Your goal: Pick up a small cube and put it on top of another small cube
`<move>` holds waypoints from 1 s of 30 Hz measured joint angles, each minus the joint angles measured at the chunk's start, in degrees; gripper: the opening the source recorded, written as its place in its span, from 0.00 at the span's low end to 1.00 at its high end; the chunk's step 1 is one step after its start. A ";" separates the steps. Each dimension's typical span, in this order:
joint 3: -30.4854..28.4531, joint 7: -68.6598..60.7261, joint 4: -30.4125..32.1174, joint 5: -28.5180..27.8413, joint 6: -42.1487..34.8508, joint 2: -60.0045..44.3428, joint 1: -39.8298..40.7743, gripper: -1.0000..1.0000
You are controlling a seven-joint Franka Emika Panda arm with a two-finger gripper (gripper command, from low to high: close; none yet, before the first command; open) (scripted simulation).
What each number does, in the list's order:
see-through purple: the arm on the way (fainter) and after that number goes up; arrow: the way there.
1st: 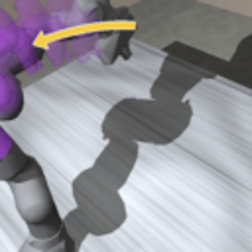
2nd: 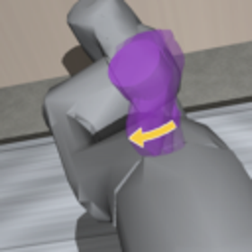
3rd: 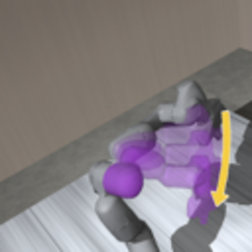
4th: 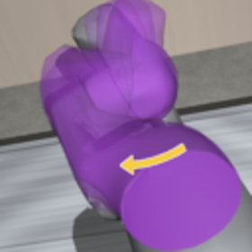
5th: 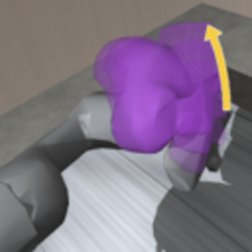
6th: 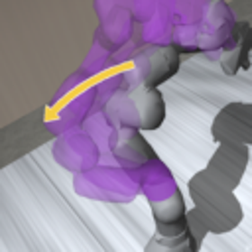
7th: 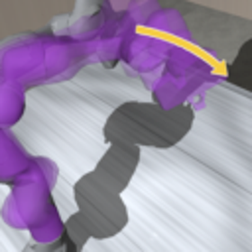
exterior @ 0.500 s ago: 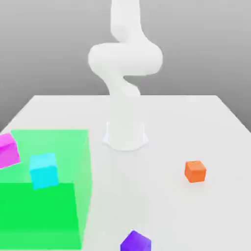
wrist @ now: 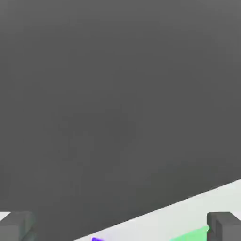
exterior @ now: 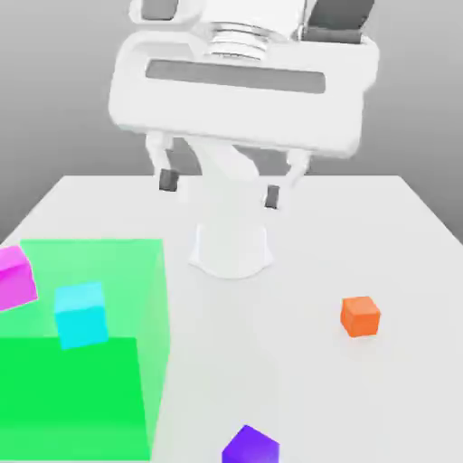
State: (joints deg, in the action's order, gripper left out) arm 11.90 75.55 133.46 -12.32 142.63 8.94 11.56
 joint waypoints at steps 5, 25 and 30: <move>0.41 7.18 0.54 -1.80 3.27 -10.16 0.56 0.50; -2.72 17.74 -0.23 -0.89 18.24 -37.19 -3.14 0.00; -0.03 14.98 1.56 2.87 12.01 -29.11 -1.21 0.00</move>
State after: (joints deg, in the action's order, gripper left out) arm 11.87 90.53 135.02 -9.45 154.64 -20.18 10.35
